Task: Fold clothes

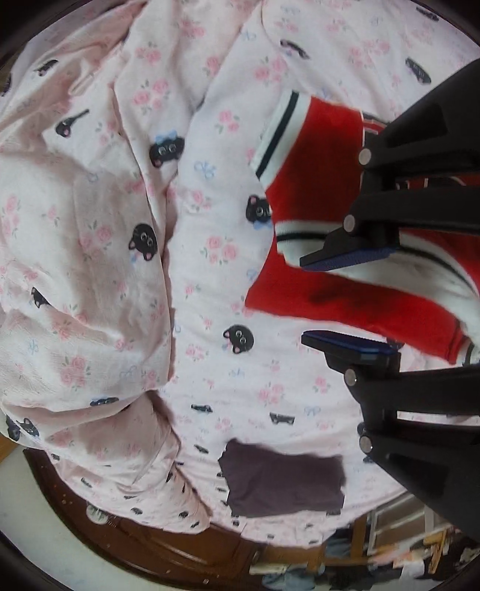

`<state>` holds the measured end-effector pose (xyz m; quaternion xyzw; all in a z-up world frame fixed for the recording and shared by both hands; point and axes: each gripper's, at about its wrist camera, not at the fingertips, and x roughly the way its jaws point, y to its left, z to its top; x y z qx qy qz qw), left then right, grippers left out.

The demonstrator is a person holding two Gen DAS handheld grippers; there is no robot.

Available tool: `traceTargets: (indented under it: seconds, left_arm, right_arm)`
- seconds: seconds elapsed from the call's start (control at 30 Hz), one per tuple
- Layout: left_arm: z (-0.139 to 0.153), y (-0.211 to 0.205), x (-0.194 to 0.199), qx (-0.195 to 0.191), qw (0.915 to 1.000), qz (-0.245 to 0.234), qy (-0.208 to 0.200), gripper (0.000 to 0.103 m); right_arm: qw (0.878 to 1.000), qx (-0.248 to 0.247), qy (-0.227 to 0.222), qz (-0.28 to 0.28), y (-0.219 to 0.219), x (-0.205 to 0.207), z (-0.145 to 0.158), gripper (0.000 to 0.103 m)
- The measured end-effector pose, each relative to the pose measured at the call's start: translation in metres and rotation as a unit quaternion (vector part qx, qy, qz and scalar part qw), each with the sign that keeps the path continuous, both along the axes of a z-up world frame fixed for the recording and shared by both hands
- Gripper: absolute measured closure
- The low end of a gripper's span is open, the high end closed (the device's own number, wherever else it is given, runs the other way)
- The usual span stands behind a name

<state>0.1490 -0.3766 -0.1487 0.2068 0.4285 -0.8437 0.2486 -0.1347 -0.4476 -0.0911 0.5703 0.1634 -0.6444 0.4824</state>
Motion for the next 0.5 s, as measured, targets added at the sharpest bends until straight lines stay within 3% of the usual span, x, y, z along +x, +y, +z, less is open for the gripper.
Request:
traceTargets:
  seconds: [0.3, 0.5]
  left_arm:
    - [0.02, -0.014, -0.001, -0.03, 0.9995, 0.0, 0.012, 0.079]
    - [0.04, -0.005, -0.019, -0.068, 0.9963, -0.048, 0.022, 0.079]
  right_arm:
    - [0.999, -0.035, -0.016, -0.018, 0.036, -0.005, 0.002, 0.068]
    - [0.998, -0.063, -0.01, -0.025, 0.089, -0.012, 0.009, 0.068]
